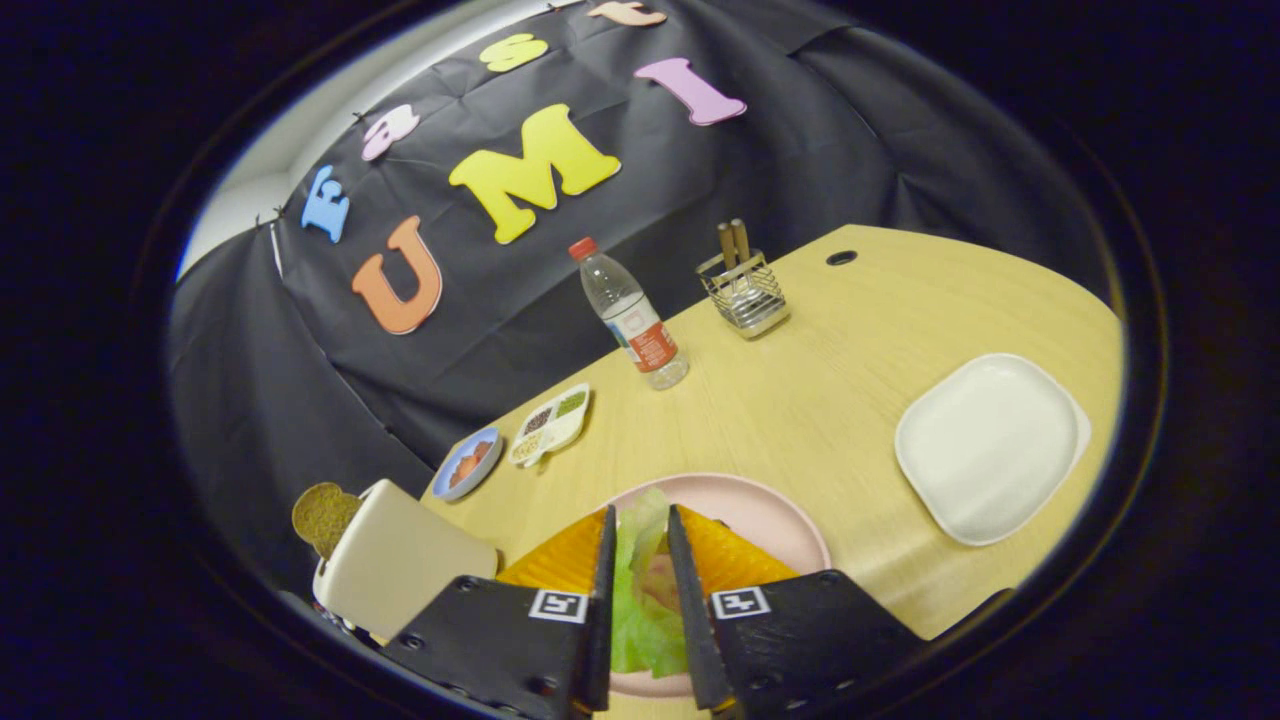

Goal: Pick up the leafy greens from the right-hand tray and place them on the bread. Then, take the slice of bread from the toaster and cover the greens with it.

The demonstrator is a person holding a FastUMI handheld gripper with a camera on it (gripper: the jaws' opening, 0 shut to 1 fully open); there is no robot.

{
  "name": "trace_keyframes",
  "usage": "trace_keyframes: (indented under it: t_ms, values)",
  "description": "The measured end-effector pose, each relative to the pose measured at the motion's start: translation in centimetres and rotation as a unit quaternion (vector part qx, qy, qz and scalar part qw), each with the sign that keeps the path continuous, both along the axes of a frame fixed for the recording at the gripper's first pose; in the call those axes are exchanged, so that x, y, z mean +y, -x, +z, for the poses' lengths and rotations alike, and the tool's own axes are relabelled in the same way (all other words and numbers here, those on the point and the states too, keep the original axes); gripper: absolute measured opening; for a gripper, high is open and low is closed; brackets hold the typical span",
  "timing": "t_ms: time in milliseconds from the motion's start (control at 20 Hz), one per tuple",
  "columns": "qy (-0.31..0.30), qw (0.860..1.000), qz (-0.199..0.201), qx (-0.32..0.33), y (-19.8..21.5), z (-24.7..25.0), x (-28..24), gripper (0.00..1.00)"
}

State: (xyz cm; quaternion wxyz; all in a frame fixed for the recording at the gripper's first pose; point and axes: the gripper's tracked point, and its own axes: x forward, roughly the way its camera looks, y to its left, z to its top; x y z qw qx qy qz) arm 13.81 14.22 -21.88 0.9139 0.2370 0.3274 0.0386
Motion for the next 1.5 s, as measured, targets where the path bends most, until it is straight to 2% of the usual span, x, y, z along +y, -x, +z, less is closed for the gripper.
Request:
trace_keyframes:
  t_ms: [200, 300, 550, 650, 900, 1250, 1400, 1500]
  values:
    - [0.071, 0.997, -0.017, -0.037, -0.4, 1.7, -2.4, 0.84]
    - [0.108, 0.991, -0.031, -0.067, -0.5, 3.5, -3.7, 0.96]
    - [0.184, 0.972, -0.045, -0.140, 1.1, 10.2, -3.0, 0.96]
    - [0.195, 0.966, -0.047, -0.163, 1.8, 13.0, -1.3, 0.96]
    - [0.193, 0.961, 0.001, -0.196, 4.6, 17.7, 6.9, 0.96]
    - [0.168, 0.958, 0.066, -0.221, 6.3, 18.0, 21.9, 0.96]
    - [0.179, 0.956, 0.079, -0.216, 6.2, 16.4, 25.7, 0.96]
    - [0.199, 0.956, 0.079, -0.200, 5.3, 15.1, 26.4, 0.96]
